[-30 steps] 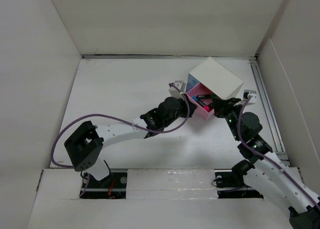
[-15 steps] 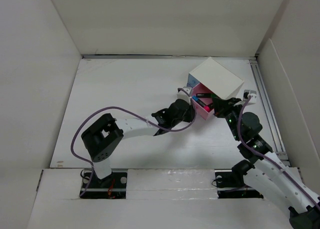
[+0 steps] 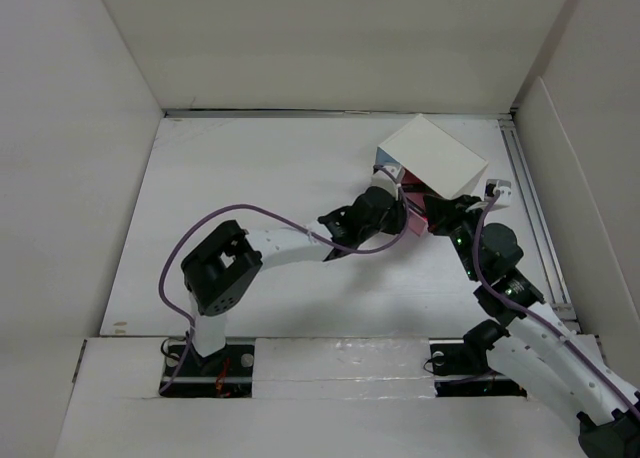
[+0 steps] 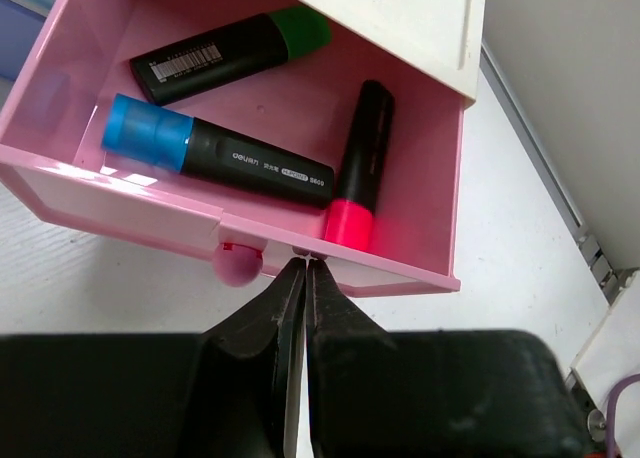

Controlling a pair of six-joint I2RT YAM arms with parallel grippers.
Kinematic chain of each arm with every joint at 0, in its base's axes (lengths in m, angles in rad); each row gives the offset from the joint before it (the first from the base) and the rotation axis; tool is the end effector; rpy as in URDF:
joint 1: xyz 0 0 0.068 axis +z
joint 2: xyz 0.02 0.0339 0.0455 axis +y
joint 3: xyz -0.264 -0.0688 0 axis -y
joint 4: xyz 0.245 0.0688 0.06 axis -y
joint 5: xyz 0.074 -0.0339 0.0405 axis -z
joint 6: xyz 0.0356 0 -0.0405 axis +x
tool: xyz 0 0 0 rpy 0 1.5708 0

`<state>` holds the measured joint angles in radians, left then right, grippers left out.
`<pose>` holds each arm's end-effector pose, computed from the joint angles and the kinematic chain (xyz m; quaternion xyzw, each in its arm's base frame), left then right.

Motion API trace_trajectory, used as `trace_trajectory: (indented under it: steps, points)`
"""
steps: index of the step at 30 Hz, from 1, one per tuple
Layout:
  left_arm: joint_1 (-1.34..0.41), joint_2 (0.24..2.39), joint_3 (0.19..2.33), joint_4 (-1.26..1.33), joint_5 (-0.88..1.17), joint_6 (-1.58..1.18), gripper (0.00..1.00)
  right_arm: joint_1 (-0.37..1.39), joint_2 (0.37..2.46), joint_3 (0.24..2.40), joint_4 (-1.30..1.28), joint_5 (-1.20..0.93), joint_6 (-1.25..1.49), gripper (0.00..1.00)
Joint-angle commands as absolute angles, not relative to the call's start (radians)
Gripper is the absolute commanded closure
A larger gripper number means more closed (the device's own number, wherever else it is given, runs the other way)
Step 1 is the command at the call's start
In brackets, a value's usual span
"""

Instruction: Organize the desk

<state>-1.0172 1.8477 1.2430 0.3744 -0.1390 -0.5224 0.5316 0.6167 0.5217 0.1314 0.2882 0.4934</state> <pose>0.2325 -0.3668 0.2526 0.1496 0.7685 -0.3922 0.4828 0.1450 0.0735 0.3066 0.0902 0.6888 0.2625 0.6697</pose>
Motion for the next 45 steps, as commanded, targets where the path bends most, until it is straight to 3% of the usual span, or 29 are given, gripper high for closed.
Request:
trace_trajectory:
  steps: [1, 23, 39, 41, 44, 45]
  points:
    - [-1.015, 1.848, 1.31, 0.39, -0.146, -0.486, 1.0, 0.538, 0.612, 0.535, 0.169, 0.284, 0.489, 1.0]
    - [-0.986, 2.066, 1.557, 0.408, -0.181, -0.48, 1.0, 0.538, 0.466, 0.491, 0.156, 0.36, 0.508, 1.0]
    - [-0.968, 2.152, 1.675, 0.377, -0.163, -0.451, 1.0, 0.538, 0.477, 0.494, 0.155, 0.362, 0.508, 1.0]
    - [-0.968, 2.125, 1.661, 0.374, -0.153, -0.445, 0.92, 0.538, 0.477, 0.492, 0.155, 0.362, 0.508, 1.0]
    - [-0.968, 2.05, 1.588, 0.388, -0.159, -0.436, 0.71, 0.538, 0.477, 0.492, 0.153, 0.362, 0.508, 0.98]
    - [-0.968, 2.021, 1.531, 0.394, -0.179, -0.436, 0.58, 0.538, 0.473, 0.492, 0.153, 0.362, 0.508, 0.96]
